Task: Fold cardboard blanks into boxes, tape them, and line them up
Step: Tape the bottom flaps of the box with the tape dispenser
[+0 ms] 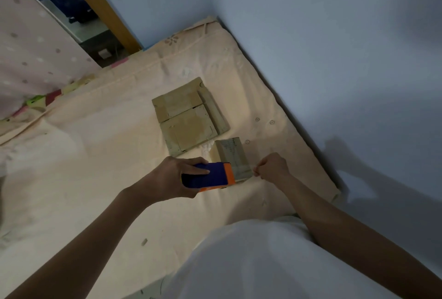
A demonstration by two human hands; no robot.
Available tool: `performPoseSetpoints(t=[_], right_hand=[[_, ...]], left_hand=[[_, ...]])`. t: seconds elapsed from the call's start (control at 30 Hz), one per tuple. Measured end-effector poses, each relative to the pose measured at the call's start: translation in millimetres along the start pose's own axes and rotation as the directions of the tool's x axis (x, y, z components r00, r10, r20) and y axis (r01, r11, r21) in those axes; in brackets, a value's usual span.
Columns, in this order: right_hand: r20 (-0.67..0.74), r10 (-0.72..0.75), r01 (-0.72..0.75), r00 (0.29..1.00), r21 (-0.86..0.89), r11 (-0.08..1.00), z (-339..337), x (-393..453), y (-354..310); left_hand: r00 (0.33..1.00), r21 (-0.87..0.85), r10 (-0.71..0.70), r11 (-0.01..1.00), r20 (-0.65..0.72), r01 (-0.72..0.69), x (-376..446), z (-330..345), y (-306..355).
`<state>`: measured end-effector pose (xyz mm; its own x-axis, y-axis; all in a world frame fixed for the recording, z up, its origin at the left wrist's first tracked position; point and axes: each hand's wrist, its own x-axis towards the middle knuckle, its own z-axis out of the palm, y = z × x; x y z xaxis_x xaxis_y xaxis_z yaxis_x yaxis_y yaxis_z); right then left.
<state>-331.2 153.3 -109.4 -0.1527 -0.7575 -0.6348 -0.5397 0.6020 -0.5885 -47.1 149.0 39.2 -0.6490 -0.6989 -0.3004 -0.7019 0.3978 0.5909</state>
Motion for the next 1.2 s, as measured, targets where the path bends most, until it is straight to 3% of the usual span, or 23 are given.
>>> performPoseSetpoints(t=[0.27,0.83,1.2], right_hand=[[0.009,0.011,-0.011,1.0,-0.036,0.999,-1.3,-3.3,-2.4],[0.075,-0.034,0.037,0.997,-0.048,0.998,22.9,-13.9,-21.5],[0.046,-0.072,0.075,0.996,-0.073,0.995,31.8,-17.8,-24.1]], left_hand=[[0.999,0.052,-0.021,0.998,0.037,0.019,2.7,3.0,-5.2],[0.966,0.099,-0.238,0.969,0.101,0.228,-23.7,14.3,-52.5],[0.966,-0.039,-0.253,0.966,0.052,0.255,-41.1,29.2,-73.6]])
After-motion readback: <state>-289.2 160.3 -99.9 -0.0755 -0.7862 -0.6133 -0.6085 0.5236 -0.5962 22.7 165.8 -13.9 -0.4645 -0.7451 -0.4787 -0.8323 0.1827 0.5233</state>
